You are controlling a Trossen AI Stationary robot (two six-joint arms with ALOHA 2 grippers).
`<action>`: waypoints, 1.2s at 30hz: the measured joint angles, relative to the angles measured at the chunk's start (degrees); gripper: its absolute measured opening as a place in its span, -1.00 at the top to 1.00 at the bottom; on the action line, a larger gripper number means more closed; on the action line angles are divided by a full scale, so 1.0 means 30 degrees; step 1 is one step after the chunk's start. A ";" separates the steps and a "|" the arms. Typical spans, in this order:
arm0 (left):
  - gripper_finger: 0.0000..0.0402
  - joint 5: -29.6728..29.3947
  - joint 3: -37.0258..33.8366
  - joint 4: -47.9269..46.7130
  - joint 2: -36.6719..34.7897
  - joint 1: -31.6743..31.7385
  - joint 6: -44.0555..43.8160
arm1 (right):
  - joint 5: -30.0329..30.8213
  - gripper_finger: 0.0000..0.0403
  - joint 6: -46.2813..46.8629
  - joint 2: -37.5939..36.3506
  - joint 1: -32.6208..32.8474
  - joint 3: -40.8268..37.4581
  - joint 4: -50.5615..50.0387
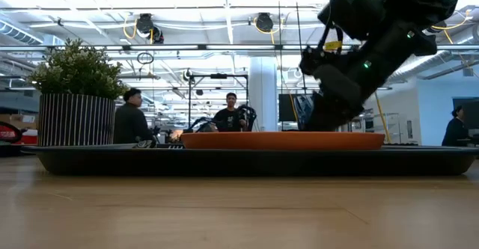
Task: Pick and place plate/cup/fork/spoon on tray
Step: Adjust the orange plate on the black serving tray, then return to Home Position
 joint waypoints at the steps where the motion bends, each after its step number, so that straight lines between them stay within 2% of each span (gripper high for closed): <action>1: 0.87 0.0000 0.0000 0.0000 0.0000 0.0000 0.0000 | -0.0079 1.00 -0.0305 0.0000 0.0056 0.0005 0.0606; 5: 0.87 0.0003 0.0000 -0.0010 0.0000 0.0000 0.0000 | -0.0971 1.00 -0.0760 0.0000 0.0062 0.0012 0.1761; 14: 0.87 0.0007 0.0000 -0.0383 0.0000 -0.0003 0.0010 | -0.1050 1.00 -0.1170 -0.0189 0.0076 0.0012 0.1684; 25: 0.87 0.0034 0.0000 -0.0660 0.0066 -0.0029 0.0210 | -0.2498 1.00 -0.2600 -0.0525 0.0375 0.0020 0.3859; 31: 0.87 0.0143 0.0000 -0.0874 0.0066 -0.0022 -0.0542 | -0.2493 1.00 -0.3104 -0.0517 0.0368 0.0020 0.4194; 36: 0.87 0.0138 0.0000 -0.0867 0.0058 -0.0022 0.0384 | -0.2506 1.00 -0.4108 -0.0517 0.0375 0.0020 0.4694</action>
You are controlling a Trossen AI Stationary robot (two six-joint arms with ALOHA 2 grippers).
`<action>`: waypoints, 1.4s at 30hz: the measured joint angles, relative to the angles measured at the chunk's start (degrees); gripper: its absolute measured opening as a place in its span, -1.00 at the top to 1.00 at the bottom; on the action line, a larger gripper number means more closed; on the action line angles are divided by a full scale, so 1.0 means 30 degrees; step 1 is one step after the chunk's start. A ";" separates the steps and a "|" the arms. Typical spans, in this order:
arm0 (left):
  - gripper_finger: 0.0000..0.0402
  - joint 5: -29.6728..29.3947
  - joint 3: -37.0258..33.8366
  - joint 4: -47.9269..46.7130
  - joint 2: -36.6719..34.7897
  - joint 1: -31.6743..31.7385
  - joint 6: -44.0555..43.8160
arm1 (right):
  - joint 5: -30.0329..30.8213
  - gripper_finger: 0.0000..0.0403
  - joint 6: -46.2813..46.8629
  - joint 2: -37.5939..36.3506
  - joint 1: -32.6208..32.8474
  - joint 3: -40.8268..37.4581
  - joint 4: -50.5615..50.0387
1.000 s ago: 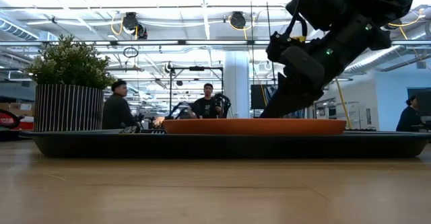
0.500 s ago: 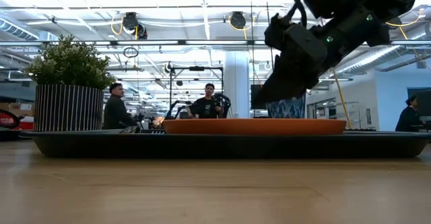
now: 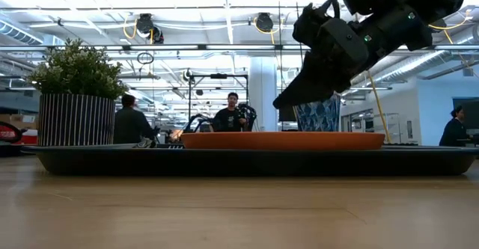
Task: Pick and place plate/cup/fork/spoon on tray
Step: Return to Home Position
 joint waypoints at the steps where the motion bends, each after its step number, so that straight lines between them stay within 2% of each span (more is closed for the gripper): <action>1: 0.87 0.0000 0.0000 0.0000 0.0000 0.0000 0.0094 | 0.0010 1.00 -0.0196 0.0000 -0.0005 0.0000 0.0126; 5: 0.87 0.0000 0.0000 -0.0003 0.0005 0.0000 -0.0082 | 0.0019 1.00 -0.1691 0.0000 -0.0179 -0.0022 0.1281; 9: 0.87 0.0000 0.0000 -0.0241 0.0302 0.0000 -0.0726 | -0.0056 1.00 -0.4115 -0.0013 -0.0577 0.0057 0.4933; 12: 0.87 0.0021 -0.0029 -0.0404 0.0681 0.0000 -0.1474 | -0.1907 1.00 -0.5198 -0.0058 -0.1293 0.0972 0.6441; 17: 0.87 0.0015 -0.0022 -0.0306 0.1332 0.0000 -0.1620 | -0.4519 1.00 -0.5038 -0.0087 -0.2370 0.3438 0.3954; 24: 0.87 0.0015 -0.0015 -0.0051 0.2220 0.0000 -0.1382 | -0.4424 1.00 -0.5439 -0.0058 -0.2455 0.3898 0.1372; 33: 0.87 0.0015 -0.0015 0.0452 0.2528 -0.0006 -0.1471 | -0.4546 1.00 -0.5152 -0.0066 -0.2441 0.3898 0.1312; 42: 0.87 0.0015 -0.0015 0.0551 0.2486 -0.0008 -0.1883 | -0.4881 1.00 -0.7473 -0.0066 -0.2463 0.3898 0.1400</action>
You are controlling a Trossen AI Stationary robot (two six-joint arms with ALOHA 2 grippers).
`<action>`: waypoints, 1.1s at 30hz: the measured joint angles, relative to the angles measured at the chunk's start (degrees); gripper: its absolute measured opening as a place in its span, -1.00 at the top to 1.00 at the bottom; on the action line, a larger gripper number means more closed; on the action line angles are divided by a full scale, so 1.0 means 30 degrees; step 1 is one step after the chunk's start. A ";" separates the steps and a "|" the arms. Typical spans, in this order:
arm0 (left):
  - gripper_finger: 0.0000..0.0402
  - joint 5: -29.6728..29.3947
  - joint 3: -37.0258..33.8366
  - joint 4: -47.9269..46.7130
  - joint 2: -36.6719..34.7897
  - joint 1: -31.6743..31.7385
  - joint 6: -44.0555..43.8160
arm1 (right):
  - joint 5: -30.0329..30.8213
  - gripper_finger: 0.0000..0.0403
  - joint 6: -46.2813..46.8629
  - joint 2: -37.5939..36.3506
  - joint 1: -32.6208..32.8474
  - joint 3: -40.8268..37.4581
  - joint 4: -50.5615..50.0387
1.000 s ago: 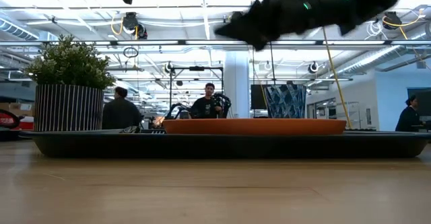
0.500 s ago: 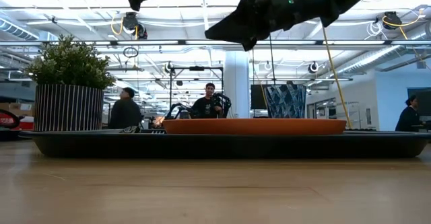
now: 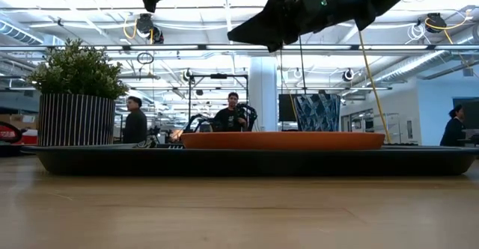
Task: Pick and place plate/cup/fork/spoon on tray
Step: Return to Home Position
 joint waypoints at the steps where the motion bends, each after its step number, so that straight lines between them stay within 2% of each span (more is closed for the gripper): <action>1: 0.87 0.0006 0.0000 0.0024 -0.0103 -0.0007 -0.0169 | -0.0026 1.00 0.0047 0.0000 0.0000 0.0000 -0.0012; 5: 0.87 0.0464 0.0022 -0.0003 -0.0583 -0.0392 -0.0738 | -0.0046 1.00 0.1081 -0.0883 -0.0009 -0.0024 -0.0870; 9: 0.87 0.0815 -0.0432 -0.0301 -0.1818 -0.1353 -0.0442 | -0.0061 1.00 0.1446 -0.3778 -0.0051 -0.0267 -0.3798; 12: 0.87 0.0781 -0.2085 0.0979 -0.3216 -0.2048 -0.0470 | -0.0009 1.00 0.2569 -0.6353 0.0065 -0.2024 -0.4287; 15: 0.87 0.0633 -0.4651 0.3691 -0.4707 -0.2589 -0.0473 | 0.0394 1.00 0.3621 -0.9188 0.0508 -0.5239 -0.2483; 18: 0.87 0.0291 -0.6795 0.7586 -0.6189 -0.2754 -0.0048 | 0.1942 1.00 0.4562 -1.1812 0.0786 -0.8795 0.0653; 21: 0.87 0.0298 -0.8188 0.9301 -0.7443 -0.2797 0.0049 | 0.2933 1.00 0.5207 -1.4058 0.0832 -1.1201 0.2814; 26: 0.87 0.0286 -0.8626 0.6744 -0.9286 -0.2885 0.0036 | 0.3025 1.00 0.5140 -1.6929 0.0557 -1.2135 0.0936; 33: 0.87 -0.0284 -0.8619 0.1695 -1.1935 -0.2885 -0.0853 | 0.2926 1.00 0.5389 -1.8975 0.0582 -1.2145 -0.3345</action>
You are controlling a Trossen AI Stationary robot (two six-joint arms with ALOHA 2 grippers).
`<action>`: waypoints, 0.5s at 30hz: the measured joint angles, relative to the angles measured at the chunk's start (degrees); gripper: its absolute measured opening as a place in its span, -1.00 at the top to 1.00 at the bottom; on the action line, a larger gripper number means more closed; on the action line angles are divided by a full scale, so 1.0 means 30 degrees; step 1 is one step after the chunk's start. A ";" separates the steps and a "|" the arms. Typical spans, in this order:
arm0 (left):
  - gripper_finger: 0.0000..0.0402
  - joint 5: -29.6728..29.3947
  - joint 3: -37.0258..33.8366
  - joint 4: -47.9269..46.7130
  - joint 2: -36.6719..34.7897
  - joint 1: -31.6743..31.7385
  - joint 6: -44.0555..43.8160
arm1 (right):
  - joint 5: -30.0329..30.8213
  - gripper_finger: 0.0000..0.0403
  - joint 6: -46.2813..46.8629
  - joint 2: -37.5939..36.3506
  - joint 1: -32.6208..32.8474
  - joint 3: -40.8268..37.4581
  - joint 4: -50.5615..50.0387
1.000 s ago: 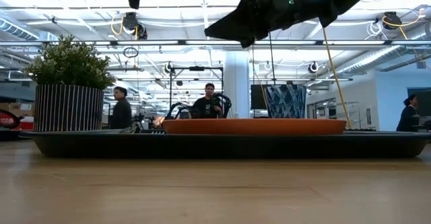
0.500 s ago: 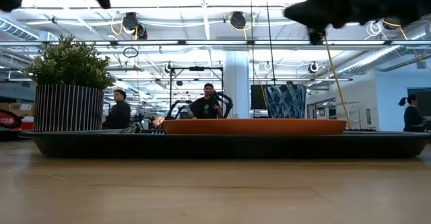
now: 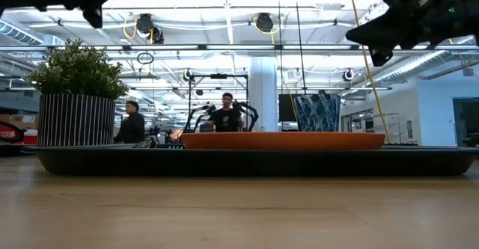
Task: Pick and place plate/cup/fork/spoon on tray
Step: Return to Home Position
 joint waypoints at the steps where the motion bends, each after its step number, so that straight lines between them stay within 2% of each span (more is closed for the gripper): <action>1: 0.87 0.0003 0.0000 -0.0747 -0.0361 -0.0003 -0.0287 | -0.0026 1.00 0.0154 -0.0159 0.0047 0.0000 -0.0258; 3: 0.87 -0.0013 -0.0007 -0.2202 -0.1127 -0.0123 -0.0452 | -0.0597 1.00 0.0037 -0.0471 0.0196 -0.0007 -0.0524; 6: 0.87 0.0000 -0.0007 -0.2756 -0.2205 -0.0423 0.0151 | -0.2035 1.00 -0.0711 -0.0956 0.0418 -0.0007 -0.0543; 11: 0.87 -0.0013 0.0001 -0.4338 -0.3693 -0.0995 0.1275 | -0.1463 1.00 -0.0735 -0.1681 0.0467 -0.0314 -0.0660; 15: 0.87 0.0055 0.0000 -0.4339 -0.4502 -0.1005 0.1004 | -0.1345 1.00 -0.0645 -0.2379 0.0459 -0.1478 0.0007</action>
